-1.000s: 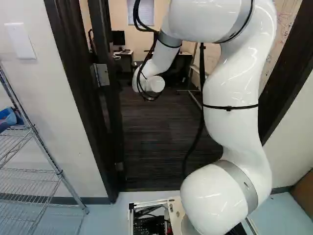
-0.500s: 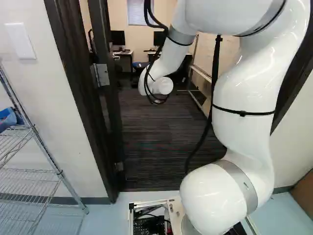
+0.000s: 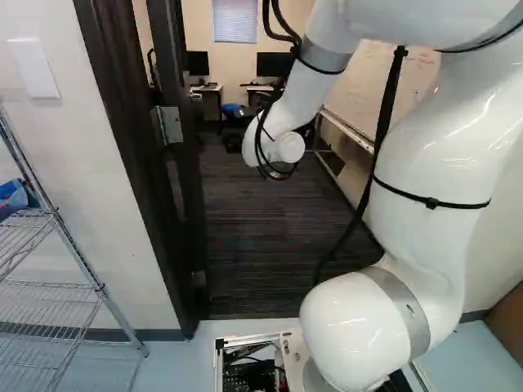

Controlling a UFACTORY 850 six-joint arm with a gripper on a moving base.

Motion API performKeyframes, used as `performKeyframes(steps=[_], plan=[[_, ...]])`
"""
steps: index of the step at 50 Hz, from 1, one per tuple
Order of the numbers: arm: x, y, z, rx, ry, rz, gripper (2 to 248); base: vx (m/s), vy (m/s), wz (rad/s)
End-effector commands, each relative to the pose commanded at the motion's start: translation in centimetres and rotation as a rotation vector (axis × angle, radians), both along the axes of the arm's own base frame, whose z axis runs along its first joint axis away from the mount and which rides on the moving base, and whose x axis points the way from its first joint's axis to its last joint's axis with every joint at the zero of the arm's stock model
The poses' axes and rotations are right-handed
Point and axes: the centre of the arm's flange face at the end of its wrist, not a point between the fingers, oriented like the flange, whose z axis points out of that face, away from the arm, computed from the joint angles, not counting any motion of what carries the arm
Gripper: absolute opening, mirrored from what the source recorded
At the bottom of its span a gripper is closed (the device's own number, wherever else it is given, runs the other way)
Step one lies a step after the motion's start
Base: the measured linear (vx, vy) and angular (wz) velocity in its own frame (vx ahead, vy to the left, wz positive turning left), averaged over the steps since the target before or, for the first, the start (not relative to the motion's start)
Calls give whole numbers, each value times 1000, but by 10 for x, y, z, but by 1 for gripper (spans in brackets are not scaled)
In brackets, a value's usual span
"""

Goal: Open the door and move inside

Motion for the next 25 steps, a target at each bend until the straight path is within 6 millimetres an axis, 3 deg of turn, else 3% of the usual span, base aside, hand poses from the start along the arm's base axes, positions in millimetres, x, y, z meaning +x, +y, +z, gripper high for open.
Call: performKeyframes(steps=[25], plan=[[-43, -29, 0, -22, 3, -18, 247, 0, 0, 0]])
